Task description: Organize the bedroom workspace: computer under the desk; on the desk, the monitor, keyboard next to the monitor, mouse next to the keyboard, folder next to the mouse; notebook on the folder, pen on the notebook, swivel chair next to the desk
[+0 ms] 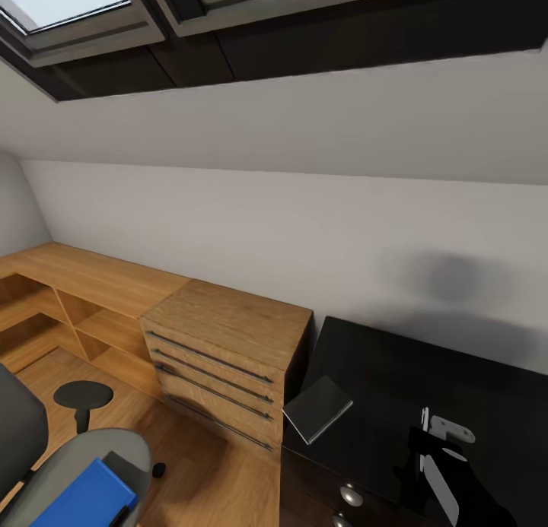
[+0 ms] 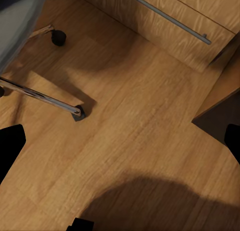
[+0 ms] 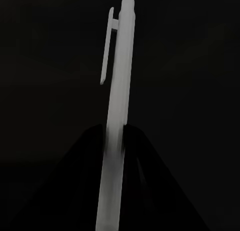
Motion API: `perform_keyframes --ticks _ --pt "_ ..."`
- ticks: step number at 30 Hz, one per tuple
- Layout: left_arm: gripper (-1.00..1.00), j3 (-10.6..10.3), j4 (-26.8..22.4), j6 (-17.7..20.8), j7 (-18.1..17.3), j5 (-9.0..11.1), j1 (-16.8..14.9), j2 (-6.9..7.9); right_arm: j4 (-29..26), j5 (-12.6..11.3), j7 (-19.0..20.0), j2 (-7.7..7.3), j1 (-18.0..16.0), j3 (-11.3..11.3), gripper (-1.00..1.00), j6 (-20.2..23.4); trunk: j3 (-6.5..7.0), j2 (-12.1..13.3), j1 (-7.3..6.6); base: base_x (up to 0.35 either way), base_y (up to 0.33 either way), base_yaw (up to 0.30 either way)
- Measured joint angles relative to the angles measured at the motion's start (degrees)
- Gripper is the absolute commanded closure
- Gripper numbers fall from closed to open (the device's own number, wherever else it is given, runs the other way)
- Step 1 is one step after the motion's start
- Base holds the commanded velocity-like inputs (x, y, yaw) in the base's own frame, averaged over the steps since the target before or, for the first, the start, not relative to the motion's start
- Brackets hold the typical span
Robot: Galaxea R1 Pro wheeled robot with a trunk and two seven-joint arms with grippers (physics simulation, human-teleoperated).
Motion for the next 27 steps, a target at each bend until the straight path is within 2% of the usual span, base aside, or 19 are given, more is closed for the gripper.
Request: perform_keyframes --ticks 19,20,27 --pt "-1.00 0.00 0.00 0.00 -0.09 -0.01 0.00 0.00 -0.02 -0.04 -0.02 0.06 0.00 0.00 1.00 0.00 0.00 0.00 0.00 0.000 0.000 0.000" --pt "-1.00 0.00 0.00 0.00 -0.12 -0.01 0.00 0.00 -0.02 -0.06 -0.03 0.07 0.00 0.00 -1.00 0.00 0.00 0.00 0.00 0.000 0.000 0.000" --pt "-1.00 0.00 0.00 0.00 -0.11 -0.01 0.00 0.00 -0.10 -0.16 0.11 0.04 0.00 -0.02 -1.00 -0.03 0.00 0.00 0.00 0.000 0.000 0.000"
